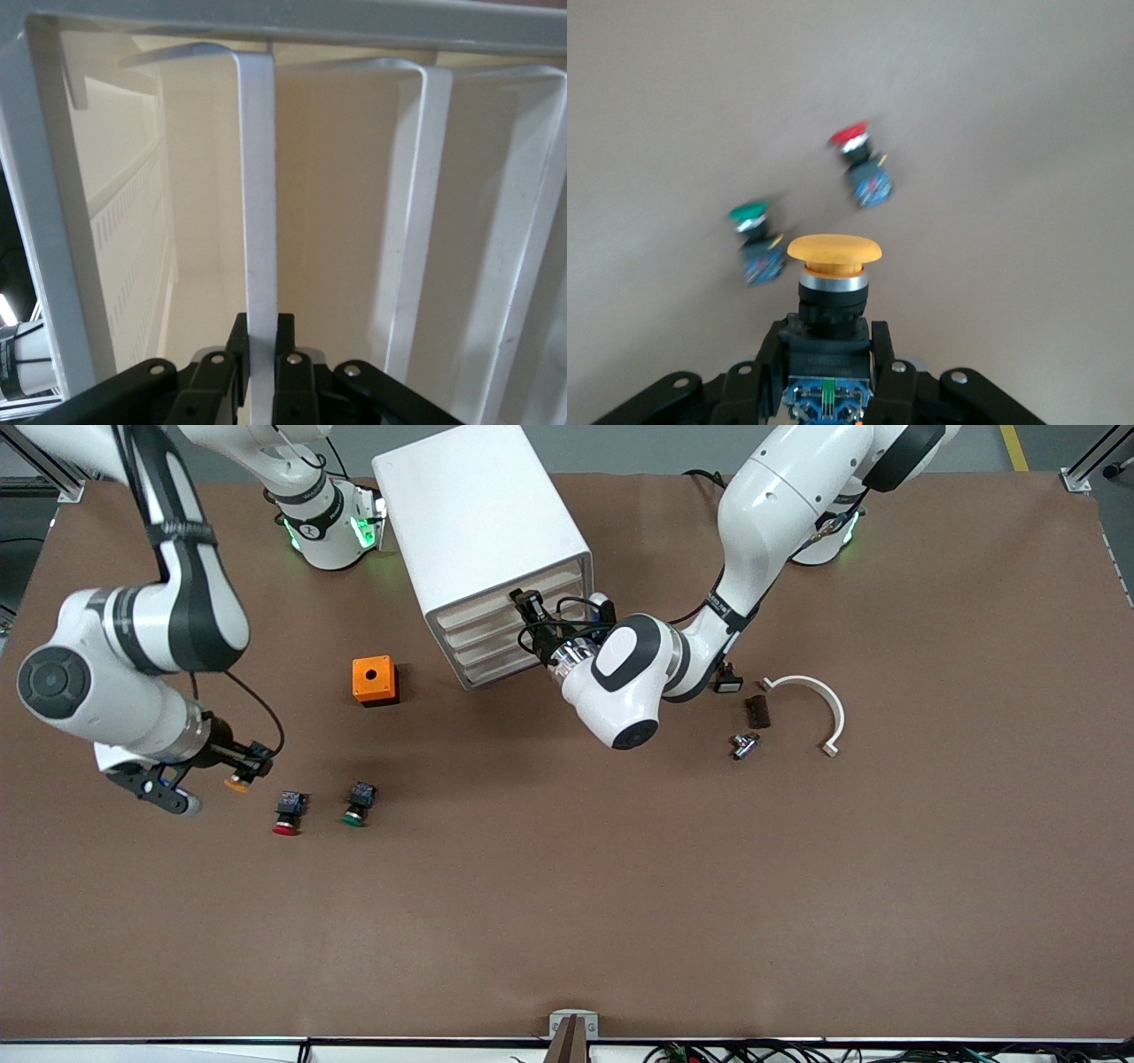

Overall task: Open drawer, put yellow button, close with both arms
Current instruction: 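Pull the drawer open with the left gripper while the right gripper carries the button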

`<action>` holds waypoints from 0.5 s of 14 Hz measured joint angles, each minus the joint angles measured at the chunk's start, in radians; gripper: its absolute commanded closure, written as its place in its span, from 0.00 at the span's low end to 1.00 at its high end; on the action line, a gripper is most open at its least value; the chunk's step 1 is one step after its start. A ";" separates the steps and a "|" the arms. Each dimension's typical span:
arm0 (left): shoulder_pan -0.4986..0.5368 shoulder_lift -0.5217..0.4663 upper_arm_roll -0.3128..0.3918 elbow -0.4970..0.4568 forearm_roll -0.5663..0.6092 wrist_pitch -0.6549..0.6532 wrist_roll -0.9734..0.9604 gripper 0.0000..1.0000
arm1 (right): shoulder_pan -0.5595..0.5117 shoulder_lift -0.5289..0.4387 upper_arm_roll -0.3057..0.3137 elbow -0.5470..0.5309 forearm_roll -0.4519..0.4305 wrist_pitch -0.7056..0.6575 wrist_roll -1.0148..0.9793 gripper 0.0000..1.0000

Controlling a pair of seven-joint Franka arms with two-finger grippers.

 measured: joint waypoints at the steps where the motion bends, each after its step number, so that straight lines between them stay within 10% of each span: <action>1: 0.001 0.000 0.002 0.002 0.000 0.000 0.001 1.00 | 0.035 -0.020 0.001 0.018 0.027 -0.043 0.071 1.00; 7: 0.111 0.012 0.055 0.064 0.000 -0.001 0.076 1.00 | 0.252 -0.035 0.004 0.194 0.059 -0.218 0.469 1.00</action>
